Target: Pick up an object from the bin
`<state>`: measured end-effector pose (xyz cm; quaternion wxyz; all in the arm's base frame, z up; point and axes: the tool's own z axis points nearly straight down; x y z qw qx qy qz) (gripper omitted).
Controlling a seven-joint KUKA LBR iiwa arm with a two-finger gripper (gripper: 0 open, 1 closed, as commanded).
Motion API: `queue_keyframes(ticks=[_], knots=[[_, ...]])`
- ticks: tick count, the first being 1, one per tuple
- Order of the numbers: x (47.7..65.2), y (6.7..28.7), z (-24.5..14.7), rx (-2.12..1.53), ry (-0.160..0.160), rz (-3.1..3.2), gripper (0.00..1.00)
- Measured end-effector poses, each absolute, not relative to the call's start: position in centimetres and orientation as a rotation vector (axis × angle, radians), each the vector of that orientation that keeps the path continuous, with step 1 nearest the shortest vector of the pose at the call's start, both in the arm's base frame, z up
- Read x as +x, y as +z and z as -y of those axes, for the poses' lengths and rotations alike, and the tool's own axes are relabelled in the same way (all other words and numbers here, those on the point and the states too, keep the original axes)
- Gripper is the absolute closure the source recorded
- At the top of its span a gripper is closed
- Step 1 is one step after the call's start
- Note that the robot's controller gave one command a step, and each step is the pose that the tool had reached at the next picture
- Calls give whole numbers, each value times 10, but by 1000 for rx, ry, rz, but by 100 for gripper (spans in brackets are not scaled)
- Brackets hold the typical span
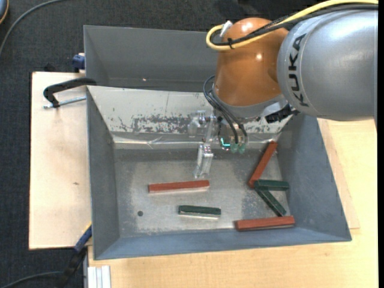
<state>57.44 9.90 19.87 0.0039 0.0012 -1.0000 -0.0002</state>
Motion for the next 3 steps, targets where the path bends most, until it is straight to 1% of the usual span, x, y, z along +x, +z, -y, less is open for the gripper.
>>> queue_keyframes(ticks=[1, 2, 3], knots=[[558, 67, -106, 67, -1, 3134, 0], [552, 103, -130, 105, -6, 3148, 0], [549, 105, -103, 87, 0, 3142, 0]])
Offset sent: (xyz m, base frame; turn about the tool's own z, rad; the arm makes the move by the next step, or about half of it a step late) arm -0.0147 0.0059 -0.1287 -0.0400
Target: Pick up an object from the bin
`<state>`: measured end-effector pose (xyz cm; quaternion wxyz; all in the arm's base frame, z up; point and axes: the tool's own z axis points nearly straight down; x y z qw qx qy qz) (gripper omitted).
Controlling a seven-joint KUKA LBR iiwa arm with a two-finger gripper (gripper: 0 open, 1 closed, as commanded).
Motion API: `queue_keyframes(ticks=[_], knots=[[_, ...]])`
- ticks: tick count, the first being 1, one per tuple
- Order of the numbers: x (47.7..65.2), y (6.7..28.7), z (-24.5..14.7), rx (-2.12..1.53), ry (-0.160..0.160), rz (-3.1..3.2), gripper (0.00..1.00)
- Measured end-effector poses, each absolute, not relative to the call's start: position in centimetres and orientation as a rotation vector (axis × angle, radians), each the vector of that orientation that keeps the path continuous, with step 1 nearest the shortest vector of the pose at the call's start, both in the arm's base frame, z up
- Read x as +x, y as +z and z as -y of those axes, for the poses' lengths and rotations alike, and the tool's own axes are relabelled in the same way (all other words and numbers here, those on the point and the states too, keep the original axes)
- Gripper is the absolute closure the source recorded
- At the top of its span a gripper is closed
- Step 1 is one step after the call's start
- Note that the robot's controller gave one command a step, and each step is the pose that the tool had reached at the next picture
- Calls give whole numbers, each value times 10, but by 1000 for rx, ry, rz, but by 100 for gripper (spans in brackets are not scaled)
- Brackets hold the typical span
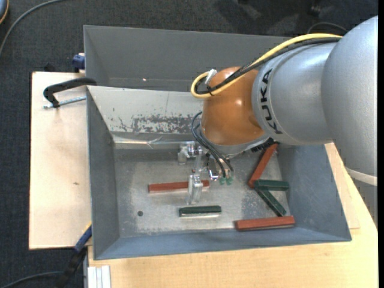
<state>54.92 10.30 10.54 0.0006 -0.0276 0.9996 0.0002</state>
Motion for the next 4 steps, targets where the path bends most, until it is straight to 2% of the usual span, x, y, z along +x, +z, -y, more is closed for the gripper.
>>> queue_keyframes(ticks=[1, 2, 3, 4], knots=[[550, 69, -122, -58, 3, -3144, 0], [550, 69, -123, -59, 2, -3141, 0], [550, 70, -123, -58, 3, -3141, 100], [553, 124, -125, -59, 6, -3130, 100]])
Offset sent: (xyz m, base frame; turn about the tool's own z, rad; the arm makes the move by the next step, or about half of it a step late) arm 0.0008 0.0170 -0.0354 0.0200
